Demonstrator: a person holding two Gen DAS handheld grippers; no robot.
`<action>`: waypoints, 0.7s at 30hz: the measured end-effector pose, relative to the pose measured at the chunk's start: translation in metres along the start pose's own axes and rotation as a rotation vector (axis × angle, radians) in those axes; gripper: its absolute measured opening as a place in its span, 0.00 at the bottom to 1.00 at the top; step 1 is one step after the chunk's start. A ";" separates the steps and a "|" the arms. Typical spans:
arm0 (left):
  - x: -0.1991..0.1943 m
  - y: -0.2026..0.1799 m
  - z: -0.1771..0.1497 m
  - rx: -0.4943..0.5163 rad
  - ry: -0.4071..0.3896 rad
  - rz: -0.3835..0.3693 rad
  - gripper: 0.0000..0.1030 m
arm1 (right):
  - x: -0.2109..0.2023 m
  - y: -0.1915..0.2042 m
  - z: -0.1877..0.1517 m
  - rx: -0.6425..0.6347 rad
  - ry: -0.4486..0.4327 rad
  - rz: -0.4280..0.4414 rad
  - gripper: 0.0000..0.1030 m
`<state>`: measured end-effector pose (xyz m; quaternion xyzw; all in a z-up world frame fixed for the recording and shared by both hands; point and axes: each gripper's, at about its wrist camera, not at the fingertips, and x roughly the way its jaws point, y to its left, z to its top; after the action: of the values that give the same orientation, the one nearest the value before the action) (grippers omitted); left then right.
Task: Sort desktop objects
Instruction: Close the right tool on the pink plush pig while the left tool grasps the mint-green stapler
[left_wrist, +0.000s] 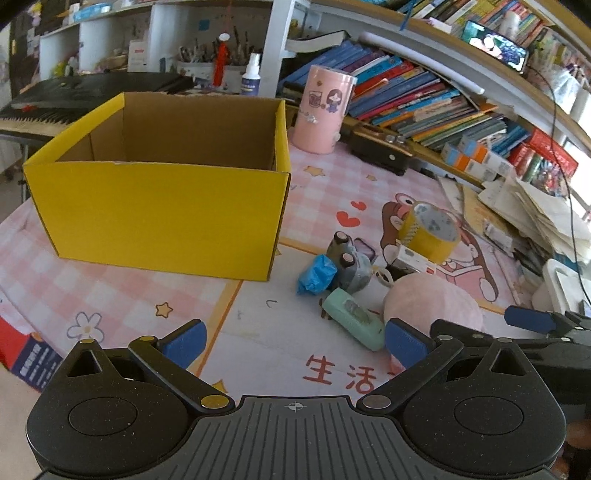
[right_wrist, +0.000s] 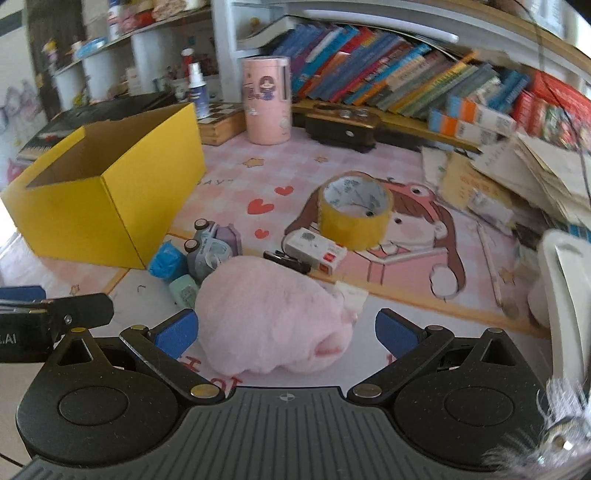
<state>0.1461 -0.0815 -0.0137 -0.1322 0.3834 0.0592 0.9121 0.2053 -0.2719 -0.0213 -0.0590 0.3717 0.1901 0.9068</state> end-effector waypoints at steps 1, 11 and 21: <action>0.001 -0.001 0.000 -0.007 0.001 0.008 1.00 | 0.002 0.000 0.000 -0.019 0.000 0.013 1.00; 0.002 -0.011 -0.002 -0.083 0.002 0.051 1.00 | 0.033 -0.014 0.005 -0.065 0.052 0.156 0.98; 0.007 -0.026 0.003 -0.097 -0.017 0.058 1.00 | 0.022 -0.028 0.006 -0.105 -0.006 0.212 0.74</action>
<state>0.1581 -0.1060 -0.0115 -0.1644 0.3761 0.1051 0.9058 0.2348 -0.2893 -0.0331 -0.0660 0.3629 0.3045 0.8782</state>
